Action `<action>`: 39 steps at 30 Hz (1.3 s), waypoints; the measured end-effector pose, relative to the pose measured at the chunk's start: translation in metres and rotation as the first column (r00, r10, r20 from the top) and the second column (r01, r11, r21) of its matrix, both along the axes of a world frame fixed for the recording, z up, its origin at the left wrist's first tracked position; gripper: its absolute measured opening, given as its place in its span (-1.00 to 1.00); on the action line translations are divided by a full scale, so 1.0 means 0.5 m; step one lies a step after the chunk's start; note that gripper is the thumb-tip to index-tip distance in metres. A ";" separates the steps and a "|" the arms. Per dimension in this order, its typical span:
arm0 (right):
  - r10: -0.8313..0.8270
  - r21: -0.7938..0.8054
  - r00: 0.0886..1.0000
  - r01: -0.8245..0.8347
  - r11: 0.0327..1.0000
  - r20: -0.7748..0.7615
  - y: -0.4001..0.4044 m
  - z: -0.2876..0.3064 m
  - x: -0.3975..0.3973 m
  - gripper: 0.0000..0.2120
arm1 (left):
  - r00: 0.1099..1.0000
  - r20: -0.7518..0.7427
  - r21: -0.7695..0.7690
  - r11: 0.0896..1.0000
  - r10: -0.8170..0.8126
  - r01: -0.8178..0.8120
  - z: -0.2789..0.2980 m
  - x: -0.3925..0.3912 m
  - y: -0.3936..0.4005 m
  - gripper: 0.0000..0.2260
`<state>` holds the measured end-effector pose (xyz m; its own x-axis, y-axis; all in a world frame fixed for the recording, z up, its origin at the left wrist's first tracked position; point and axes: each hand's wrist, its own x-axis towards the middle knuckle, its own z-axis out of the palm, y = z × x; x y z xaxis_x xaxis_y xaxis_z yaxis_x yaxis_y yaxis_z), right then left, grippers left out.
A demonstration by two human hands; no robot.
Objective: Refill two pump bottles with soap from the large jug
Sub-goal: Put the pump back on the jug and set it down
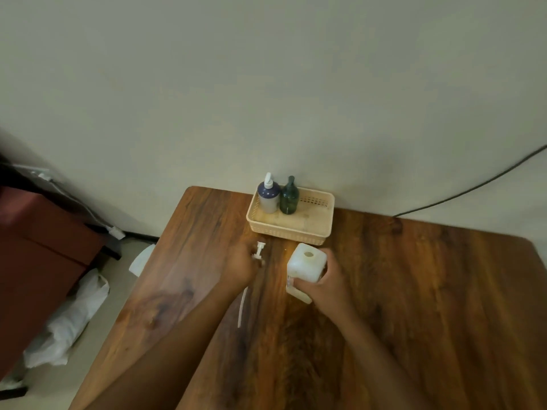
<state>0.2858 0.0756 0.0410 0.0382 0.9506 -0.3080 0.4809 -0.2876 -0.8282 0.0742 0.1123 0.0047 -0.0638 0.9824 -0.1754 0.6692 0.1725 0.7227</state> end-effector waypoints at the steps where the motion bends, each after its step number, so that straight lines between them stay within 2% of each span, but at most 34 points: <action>1: -0.013 0.020 1.000 0.013 1.000 -0.015 0.001 0.019 0.018 -0.11 | 1.000 0.007 0.019 1.000 -0.003 0.002 0.028 0.018 0.006 -0.70; 7: -0.029 0.154 0.998 0.038 0.987 -0.059 -0.006 0.146 0.103 -0.25 | 0.992 0.127 0.203 0.979 -0.022 -0.004 0.227 0.102 0.032 -0.50; 12: -0.038 0.240 0.994 0.062 0.969 -0.105 -0.026 0.242 0.144 -0.19 | 0.984 0.175 0.354 0.935 -0.037 -0.028 0.428 0.147 0.038 -0.52; 19: 0.023 0.362 0.992 0.025 0.932 -0.126 -0.061 0.329 0.178 -0.24 | 0.975 0.203 0.553 0.833 -0.096 -0.033 0.670 0.205 0.024 -0.51; 22: 0.062 0.386 0.995 -0.026 0.922 -0.081 -0.072 0.337 0.186 -0.28 | 0.961 0.239 0.615 0.788 -0.137 -0.041 0.743 0.233 0.005 -0.52; 29: 0.089 0.414 0.993 -0.051 0.909 -0.073 -0.084 0.355 0.202 -0.26 | 0.933 0.283 0.682 0.731 -0.221 -0.033 0.828 0.283 -0.022 -0.54; 33: 0.050 0.423 0.994 -0.003 0.906 -0.100 -0.082 0.362 0.205 -0.28 | 0.930 0.280 0.696 0.717 -0.239 -0.025 0.843 0.300 -0.028 -0.54; 39: 0.039 0.432 0.999 -0.020 0.902 -0.034 -0.079 0.384 0.207 -0.26 | 0.932 0.271 0.702 0.711 -0.241 -0.020 0.844 0.317 -0.031 -0.54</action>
